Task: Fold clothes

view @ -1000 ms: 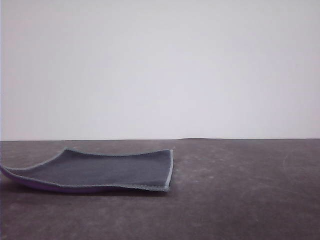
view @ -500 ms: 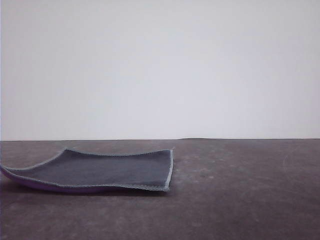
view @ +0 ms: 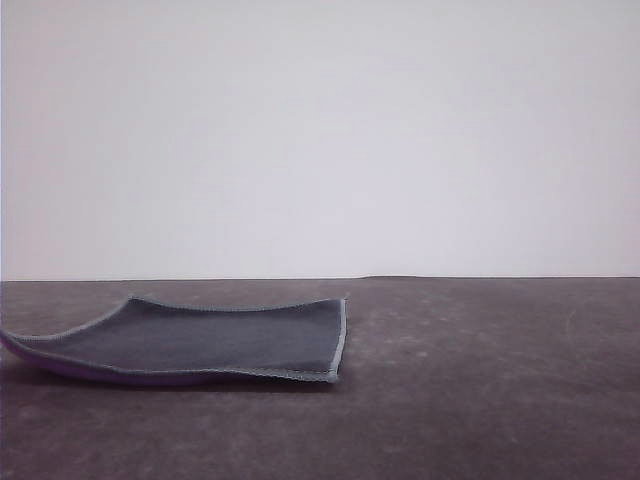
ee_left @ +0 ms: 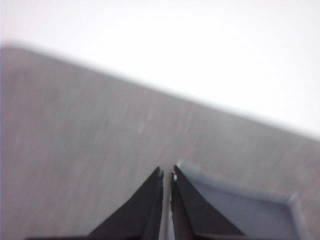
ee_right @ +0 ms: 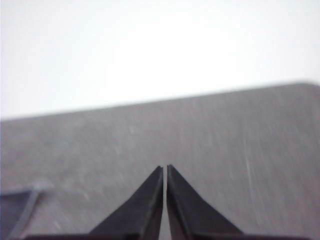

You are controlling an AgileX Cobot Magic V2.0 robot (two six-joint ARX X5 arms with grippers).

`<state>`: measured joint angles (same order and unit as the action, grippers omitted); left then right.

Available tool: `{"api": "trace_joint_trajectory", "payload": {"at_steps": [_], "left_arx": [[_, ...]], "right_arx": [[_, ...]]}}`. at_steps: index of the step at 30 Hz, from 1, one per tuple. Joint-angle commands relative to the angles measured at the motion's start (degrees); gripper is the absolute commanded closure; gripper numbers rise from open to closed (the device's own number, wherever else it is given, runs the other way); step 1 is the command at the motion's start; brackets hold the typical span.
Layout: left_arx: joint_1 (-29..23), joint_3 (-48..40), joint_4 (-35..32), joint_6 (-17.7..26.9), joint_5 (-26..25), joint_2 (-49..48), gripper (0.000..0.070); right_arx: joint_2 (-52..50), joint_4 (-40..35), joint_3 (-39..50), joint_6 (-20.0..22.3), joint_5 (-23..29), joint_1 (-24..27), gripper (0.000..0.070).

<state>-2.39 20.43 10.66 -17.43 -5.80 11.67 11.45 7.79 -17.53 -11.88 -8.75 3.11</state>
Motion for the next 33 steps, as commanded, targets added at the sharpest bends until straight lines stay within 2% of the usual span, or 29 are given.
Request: {"api": "trace_joint_trajectory", "payload": {"at_steps": [1, 6, 10, 13, 17, 21, 22, 24, 26, 33], "left_arx": [[-0.15, 4.77, 0.11, 1.55, -0.83, 6.57, 0.0685], [-0.15, 18.54, 0.43, 5.57, -5.83, 25.68, 0.0689], [-0.15, 28.51, 3.45, 8.35, -8.7, 39.59, 0.0688], [-0.15, 34.22, 5.38, 10.32, -11.39, 48.11, 0.0688], [-0.15, 39.46, 6.6, 12.02, -12.9, 57.65, 0.0688], [-0.15, 41.89, 6.53, 12.28, -16.56, 64.98, 0.0688], [-0.15, 42.09, 6.53, 12.28, -17.87, 66.49, 0.0688], [-0.15, 42.09, 6.44, 12.3, -20.88, 69.46, 0.0688], [-0.15, 42.09, 7.12, 12.28, -22.93, 71.8, 0.0687], [-0.15, 42.09, 9.15, 12.34, -24.37, 75.64, 0.0684]], "right_arx": [[6.92, 0.15, -3.1, -1.2, -1.79, 0.02, 0.0694], [27.9, 0.27, -15.11, -1.46, -12.3, 0.02, 0.0694], [42.98, 0.44, -24.55, -1.4, -20.35, -0.63, 0.0693], [51.87, 0.41, -30.28, -1.16, -24.17, -1.89, 0.0693], [61.28, 0.33, -36.1, -1.16, -24.7, -4.32, 0.0692], [68.59, 0.35, -40.01, -1.14, -25.26, -6.8, 0.067], [70.16, 0.35, -40.74, -1.14, -25.85, -7.36, 0.0637], [73.05, 0.35, -41.96, -1.18, -26.93, -8.67, 0.051], [75.01, 0.33, -42.5, -1.2, -27.19, -9.81, 0.046], [77.8, -0.1, -42.5, -1.11, -26.41, -12.38, 0.0461]]}}
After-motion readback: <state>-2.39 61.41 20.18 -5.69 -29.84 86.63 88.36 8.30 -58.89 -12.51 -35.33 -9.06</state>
